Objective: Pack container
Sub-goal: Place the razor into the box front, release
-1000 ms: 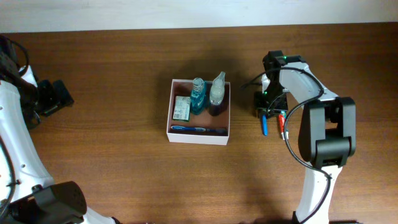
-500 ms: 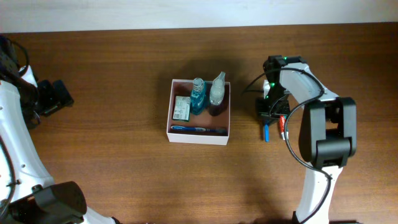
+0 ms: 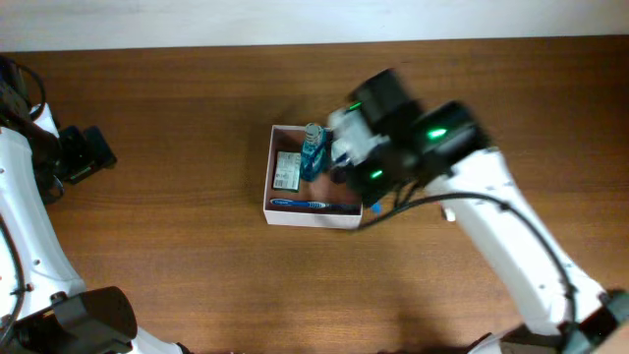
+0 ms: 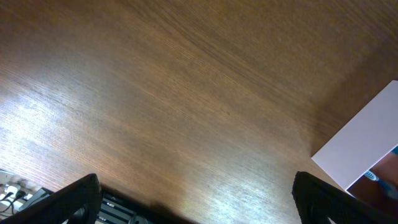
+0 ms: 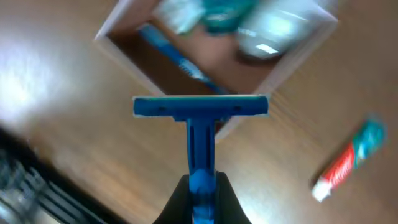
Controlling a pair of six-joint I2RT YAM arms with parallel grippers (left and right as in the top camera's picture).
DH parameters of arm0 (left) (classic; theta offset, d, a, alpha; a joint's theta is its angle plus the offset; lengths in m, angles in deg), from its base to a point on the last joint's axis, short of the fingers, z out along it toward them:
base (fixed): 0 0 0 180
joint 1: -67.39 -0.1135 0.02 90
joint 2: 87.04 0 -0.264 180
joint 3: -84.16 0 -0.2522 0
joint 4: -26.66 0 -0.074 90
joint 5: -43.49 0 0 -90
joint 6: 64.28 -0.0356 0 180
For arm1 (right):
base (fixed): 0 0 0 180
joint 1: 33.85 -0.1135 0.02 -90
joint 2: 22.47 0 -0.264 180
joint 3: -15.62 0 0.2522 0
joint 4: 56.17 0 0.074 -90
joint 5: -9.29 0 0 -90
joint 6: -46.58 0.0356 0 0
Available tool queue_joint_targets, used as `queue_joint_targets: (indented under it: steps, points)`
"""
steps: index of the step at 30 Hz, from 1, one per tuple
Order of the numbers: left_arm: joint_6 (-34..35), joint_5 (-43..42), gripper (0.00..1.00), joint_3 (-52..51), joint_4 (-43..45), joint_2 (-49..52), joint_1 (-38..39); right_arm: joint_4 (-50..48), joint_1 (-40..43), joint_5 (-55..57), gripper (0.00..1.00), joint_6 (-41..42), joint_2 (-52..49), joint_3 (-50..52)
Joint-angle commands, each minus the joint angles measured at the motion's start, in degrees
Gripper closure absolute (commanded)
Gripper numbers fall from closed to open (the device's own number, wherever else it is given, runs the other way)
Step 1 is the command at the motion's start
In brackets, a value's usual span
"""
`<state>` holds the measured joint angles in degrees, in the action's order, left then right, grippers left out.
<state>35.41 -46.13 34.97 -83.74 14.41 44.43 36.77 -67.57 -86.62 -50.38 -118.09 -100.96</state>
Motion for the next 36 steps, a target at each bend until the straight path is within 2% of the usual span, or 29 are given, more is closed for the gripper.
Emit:
queue_joint_targets:
  steps: [1,7,14,15,16,17,18,20,25,28,31,36]
  points:
    - [-0.31,-0.61,0.00,0.15,-0.07,-1.84,-0.24,-2.58,-5.64,0.63,0.96,-18.95,-4.98,1.40]
    - [-0.31,-0.61,0.00,0.15,-0.07,-1.84,-0.24,-6.64,-5.55,0.63,0.96,-41.59,-13.53,1.40]
    - [-0.31,-0.61,0.00,0.15,-0.07,-1.84,-0.24,-13.18,-4.44,0.44,0.95,-43.85,-15.43,1.40]
    - [-0.31,-0.61,0.00,0.15,-0.07,-1.84,-0.24,-13.88,-4.46,0.50,0.78,-43.85,-15.43,1.40]
    - [-0.31,-0.61,0.00,0.15,-0.07,-1.84,-0.24,-14.51,-4.46,0.66,0.53,-43.76,-15.28,1.20]
    - [-0.31,-0.61,0.00,0.15,-0.07,-1.84,-0.24,-14.47,-4.46,0.66,0.41,-43.32,-15.17,0.94]
    - [-0.31,-0.61,0.00,0.15,-0.07,-1.84,-0.24,-14.14,-4.46,0.66,0.01,-40.02,-14.67,-0.02]
    - [-0.31,-0.61,0.00,0.15,-0.07,-1.84,-0.24,-12.31,-4.44,0.63,0.01,-33.90,-13.46,-2.40]
    - [-0.31,-0.63,0.00,0.15,-0.07,-1.84,-0.24,-4.92,-1.73,0.57,0.01,-24.72,-8.79,-9.38]
    - [-0.31,-0.61,0.00,0.15,-0.07,-1.84,-0.24,-3.69,4.26,-0.04,0.01,-14.27,-4.81,-10.56]
    - [-0.31,-0.61,0.00,0.15,-0.07,-1.84,-0.24,-3.50,14.03,-3.85,0.01,0.13,-3.54,-10.56]
    - [-0.31,-0.61,0.00,0.15,-0.07,-1.84,-0.24,-4.09,27.50,-4.17,0.01,5.81,-6.75,-7.37]
